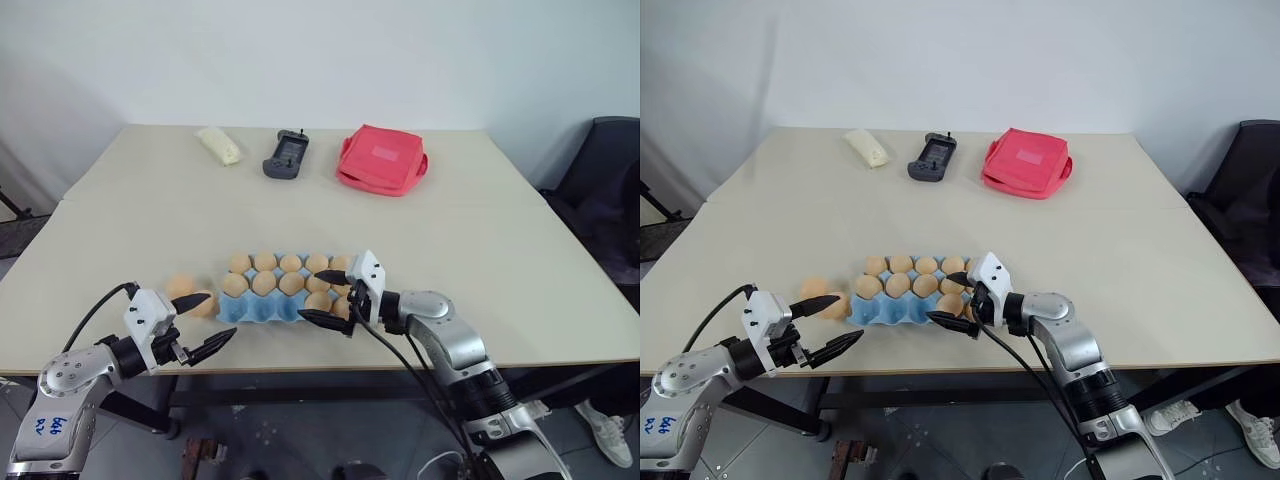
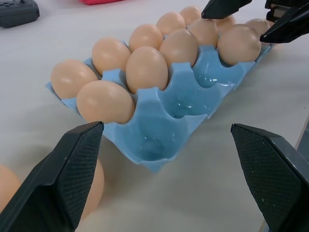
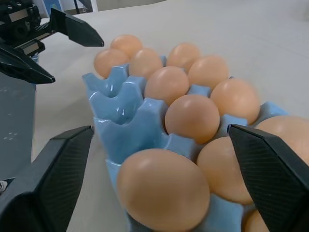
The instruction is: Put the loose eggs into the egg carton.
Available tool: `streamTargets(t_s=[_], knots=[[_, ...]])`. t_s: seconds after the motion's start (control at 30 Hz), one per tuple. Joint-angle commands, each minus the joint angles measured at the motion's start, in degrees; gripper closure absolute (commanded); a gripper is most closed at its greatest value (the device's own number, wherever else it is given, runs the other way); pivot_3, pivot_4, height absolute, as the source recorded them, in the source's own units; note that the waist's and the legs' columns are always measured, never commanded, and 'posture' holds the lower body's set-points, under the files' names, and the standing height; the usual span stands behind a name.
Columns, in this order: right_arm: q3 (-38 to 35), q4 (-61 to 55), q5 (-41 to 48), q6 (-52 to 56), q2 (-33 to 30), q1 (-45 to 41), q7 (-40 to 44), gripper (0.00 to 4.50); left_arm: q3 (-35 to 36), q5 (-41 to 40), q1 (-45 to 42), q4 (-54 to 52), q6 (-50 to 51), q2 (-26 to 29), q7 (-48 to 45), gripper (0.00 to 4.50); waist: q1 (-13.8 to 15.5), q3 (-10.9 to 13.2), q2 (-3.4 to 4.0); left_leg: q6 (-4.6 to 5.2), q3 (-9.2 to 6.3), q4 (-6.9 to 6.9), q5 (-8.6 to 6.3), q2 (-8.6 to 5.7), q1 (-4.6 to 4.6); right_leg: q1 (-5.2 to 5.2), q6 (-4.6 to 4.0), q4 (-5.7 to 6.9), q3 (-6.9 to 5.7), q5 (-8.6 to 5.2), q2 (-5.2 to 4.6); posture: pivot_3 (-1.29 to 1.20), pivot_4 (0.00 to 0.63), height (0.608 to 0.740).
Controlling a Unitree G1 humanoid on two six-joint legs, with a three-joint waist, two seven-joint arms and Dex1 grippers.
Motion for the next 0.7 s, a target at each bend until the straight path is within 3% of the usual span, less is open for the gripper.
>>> streamTargets(t_s=[0.03,0.33,0.7], knots=[[-3.9,-6.6,3.0,0.6,-4.1,2.0,1.7,0.04,-1.1,-0.9,-1.2,-2.7,0.0,-0.1,-0.5,0.0,0.2,0.0,0.0,0.0,0.0,-0.01,0.0,0.0,-0.01,-0.01,0.0,0.0,0.0,0.0,0.0,0.0,0.15,0.74],[-17.2,-8.1,7.9,-5.2,-18.2,15.5,7.2,0.04,-8.7,0.9,-7.5,-1.7,-0.8,-0.8,-3.4,0.0,2.2,0.0,-0.02,0.04,-0.02,0.1,-0.02,-0.05,0.01,0.09,0.0,-0.08,0.01,-0.01,-0.03,0.0,0.15,0.74],[-24.1,6.7,8.8,-15.1,-24.1,20.3,13.9,0.04,-15.9,1.9,-14.8,3.7,-0.5,-3.8,-6.8,0.0,1.9,0.0,-0.01,0.06,-0.12,0.6,-0.01,0.03,0.08,0.26,0.14,0.09,0.03,0.07,0.23,0.0,0.15,0.74]])
